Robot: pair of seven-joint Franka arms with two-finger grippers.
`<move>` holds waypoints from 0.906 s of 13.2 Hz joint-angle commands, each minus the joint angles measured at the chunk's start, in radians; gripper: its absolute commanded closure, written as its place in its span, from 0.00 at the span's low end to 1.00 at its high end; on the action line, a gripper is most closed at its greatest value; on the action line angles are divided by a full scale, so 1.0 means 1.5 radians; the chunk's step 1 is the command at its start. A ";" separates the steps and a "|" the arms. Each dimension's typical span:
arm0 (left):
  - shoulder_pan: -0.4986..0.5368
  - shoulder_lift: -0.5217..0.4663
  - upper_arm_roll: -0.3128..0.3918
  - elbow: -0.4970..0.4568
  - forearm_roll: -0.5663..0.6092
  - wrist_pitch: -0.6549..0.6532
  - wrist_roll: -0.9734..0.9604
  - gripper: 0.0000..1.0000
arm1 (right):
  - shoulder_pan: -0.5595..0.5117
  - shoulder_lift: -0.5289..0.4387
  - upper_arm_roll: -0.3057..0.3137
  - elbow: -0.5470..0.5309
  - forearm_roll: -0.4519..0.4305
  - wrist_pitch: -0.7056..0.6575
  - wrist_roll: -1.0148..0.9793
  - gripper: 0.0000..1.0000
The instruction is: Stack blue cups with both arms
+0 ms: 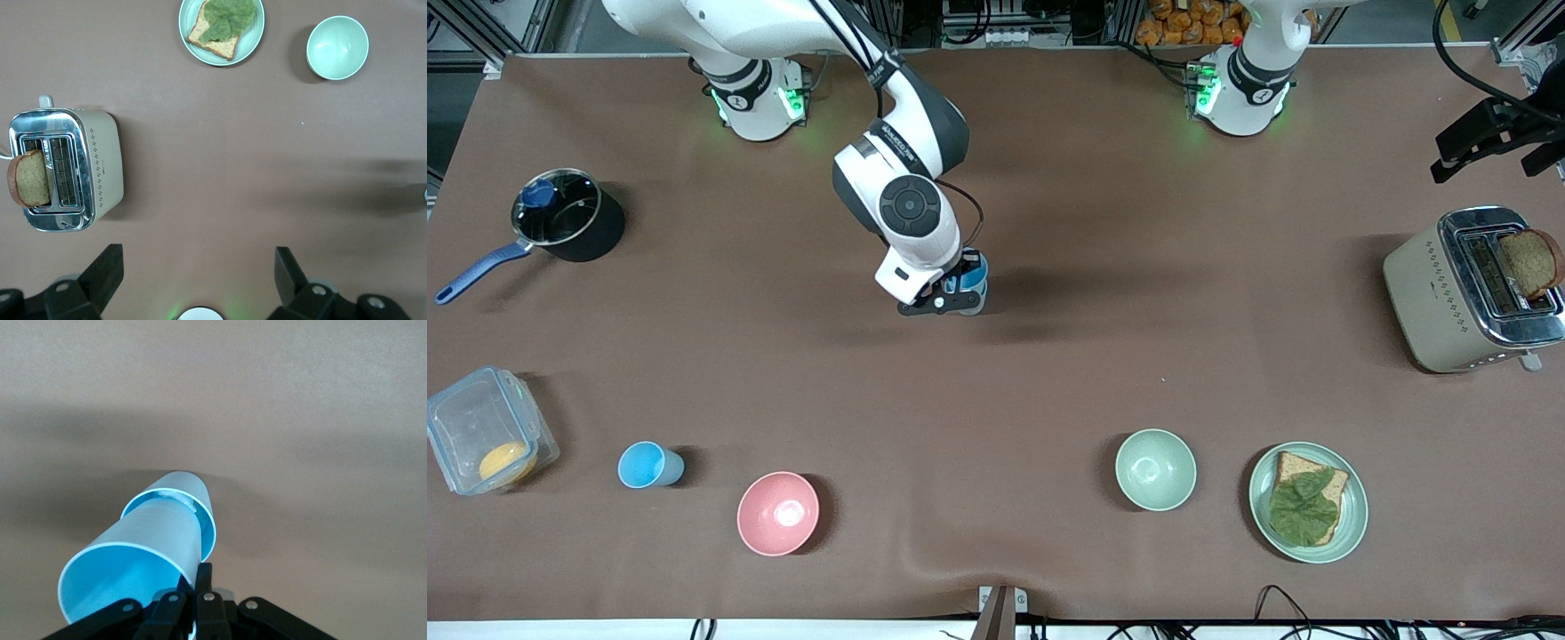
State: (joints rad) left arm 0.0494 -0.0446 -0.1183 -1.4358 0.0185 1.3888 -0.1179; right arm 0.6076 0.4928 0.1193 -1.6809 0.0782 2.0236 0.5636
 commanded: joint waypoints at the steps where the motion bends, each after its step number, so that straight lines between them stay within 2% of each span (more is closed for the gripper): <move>1: -0.018 0.015 0.007 -0.004 -0.004 0.000 0.005 0.00 | 0.011 0.001 -0.008 0.006 -0.051 -0.006 0.024 0.43; 2: -0.018 0.024 0.007 -0.005 -0.003 0.004 0.005 0.00 | 0.011 0.001 -0.008 0.010 -0.057 -0.005 0.040 0.00; 6: -0.017 0.026 0.007 -0.041 -0.009 0.024 0.005 0.00 | -0.028 -0.025 -0.008 0.012 -0.055 -0.026 0.027 0.00; 8: -0.017 0.026 0.006 -0.050 -0.006 0.024 0.005 0.00 | -0.062 -0.056 -0.009 0.012 -0.055 -0.079 -0.058 0.00; 12: -0.019 0.027 0.005 -0.060 -0.005 0.028 0.004 0.00 | -0.180 -0.138 -0.008 -0.013 -0.052 -0.195 -0.204 0.00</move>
State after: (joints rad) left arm 0.0281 0.0126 -0.1168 -1.5101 0.0185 1.4156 -0.1180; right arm 0.4135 0.3660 0.0913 -1.6452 0.0076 1.7780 0.3364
